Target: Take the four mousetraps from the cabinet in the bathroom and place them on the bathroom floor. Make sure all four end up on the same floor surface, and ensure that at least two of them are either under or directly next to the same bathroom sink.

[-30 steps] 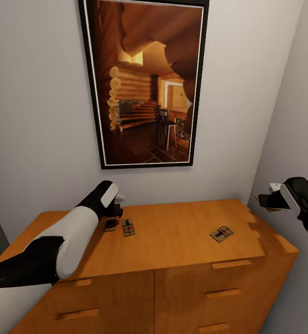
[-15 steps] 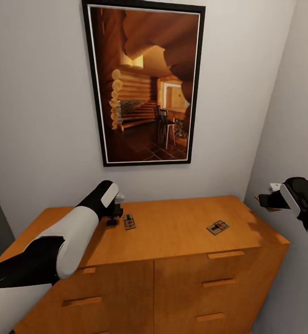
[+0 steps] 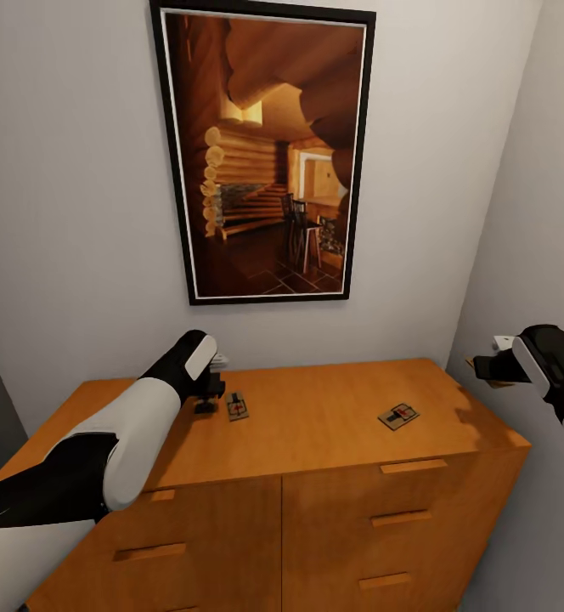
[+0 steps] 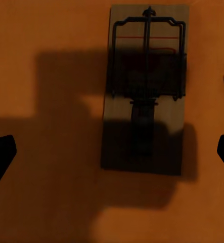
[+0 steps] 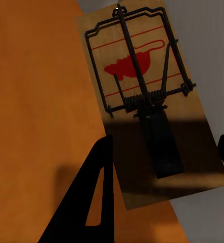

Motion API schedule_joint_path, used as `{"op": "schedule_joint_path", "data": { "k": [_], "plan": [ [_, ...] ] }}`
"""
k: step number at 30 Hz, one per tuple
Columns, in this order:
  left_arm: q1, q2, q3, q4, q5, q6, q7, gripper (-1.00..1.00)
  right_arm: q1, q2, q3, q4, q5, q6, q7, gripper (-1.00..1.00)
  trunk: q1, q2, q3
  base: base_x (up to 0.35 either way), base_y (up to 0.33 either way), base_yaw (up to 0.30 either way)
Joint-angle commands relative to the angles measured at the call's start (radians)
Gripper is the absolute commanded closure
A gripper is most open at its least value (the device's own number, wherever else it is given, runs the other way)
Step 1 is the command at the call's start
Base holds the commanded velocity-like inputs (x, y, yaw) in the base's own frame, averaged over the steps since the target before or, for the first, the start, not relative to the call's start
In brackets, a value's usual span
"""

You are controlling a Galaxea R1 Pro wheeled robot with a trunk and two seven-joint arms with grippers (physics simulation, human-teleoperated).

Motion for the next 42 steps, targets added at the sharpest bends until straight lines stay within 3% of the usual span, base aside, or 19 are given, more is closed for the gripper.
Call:
{"op": "schedule_joint_path", "data": {
  "k": [1,42],
  "plan": [
    [-0.001,-0.001,0.007,-0.003,0.004,0.001,0.008,-1.00,-0.001,-0.001,0.005,-0.001,0.003,0.003,0.005,1.00,0.000,-0.001,-0.001,0.000,0.000,0.000],
    [-0.001,-0.007,0.005,-0.010,0.005,-0.003,0.008,-1.00,-0.001,-0.001,0.005,-0.001,0.004,0.003,0.006,1.00,0.000,-0.001,-0.001,0.032,0.000,0.000]
  ]
}}
